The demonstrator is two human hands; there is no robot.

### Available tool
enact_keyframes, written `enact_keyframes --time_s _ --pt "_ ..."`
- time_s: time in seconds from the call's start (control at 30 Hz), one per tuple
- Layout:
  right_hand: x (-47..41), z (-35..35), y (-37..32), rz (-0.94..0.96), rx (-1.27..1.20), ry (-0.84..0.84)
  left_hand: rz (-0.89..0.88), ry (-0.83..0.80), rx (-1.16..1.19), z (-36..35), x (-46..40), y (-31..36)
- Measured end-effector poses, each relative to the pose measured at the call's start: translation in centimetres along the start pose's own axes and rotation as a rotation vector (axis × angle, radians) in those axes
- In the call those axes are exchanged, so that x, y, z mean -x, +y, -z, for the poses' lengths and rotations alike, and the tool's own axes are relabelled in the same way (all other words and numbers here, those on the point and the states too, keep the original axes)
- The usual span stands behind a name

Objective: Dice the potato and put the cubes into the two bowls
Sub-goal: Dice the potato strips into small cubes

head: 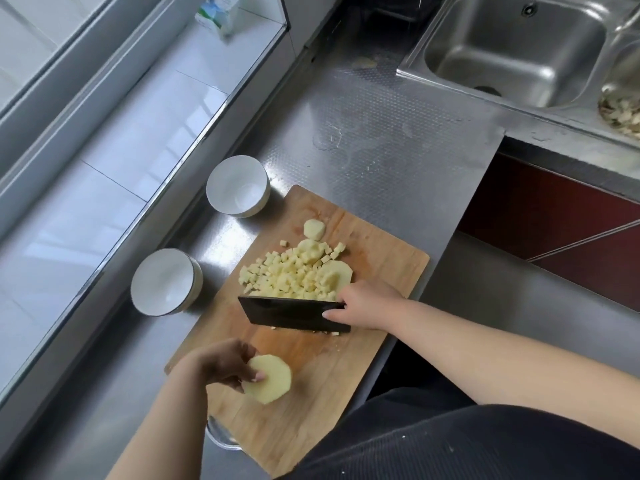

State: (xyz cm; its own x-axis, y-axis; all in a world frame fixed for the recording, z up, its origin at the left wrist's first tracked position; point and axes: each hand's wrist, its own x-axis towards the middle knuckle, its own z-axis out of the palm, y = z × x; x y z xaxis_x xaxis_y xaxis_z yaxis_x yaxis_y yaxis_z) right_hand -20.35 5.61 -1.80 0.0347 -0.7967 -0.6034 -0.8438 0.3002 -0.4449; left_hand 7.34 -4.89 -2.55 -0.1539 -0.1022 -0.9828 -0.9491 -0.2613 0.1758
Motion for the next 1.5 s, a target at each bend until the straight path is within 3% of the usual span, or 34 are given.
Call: enact_keyframes --time_s 0.23,0.4,0.67,0.9,1.1,1.5 --pt "-0.2 -0.9 0.4 0.010 0.083 -0.122 0.048 -0.081 0.136 -1.4 -1.7 -1.4" --pt "-0.2 -1.0 0.9 0.009 0.180 -0.037 0.051 -0.079 0.165 -2.2 -2.6 -0.8" --pt "-0.7 -0.5 1.0 -0.023 0.238 0.072 -0.124 0.338 0.301 -4.1 -3.3 2.3" --pt "-0.6 -0.2 0.8 -0.044 0.237 0.098 -0.168 0.781 -0.113 -7.3 -3.0 3.5" --pt "-0.2 -0.5 0.7 -0.036 0.219 0.118 -0.207 0.856 -0.391 -10.7 -2.6 4.6" --pt "0.7 -1.2 0.1 -0.050 0.147 0.119 -0.272 0.956 -0.358 -10.7 -3.3 3.2"
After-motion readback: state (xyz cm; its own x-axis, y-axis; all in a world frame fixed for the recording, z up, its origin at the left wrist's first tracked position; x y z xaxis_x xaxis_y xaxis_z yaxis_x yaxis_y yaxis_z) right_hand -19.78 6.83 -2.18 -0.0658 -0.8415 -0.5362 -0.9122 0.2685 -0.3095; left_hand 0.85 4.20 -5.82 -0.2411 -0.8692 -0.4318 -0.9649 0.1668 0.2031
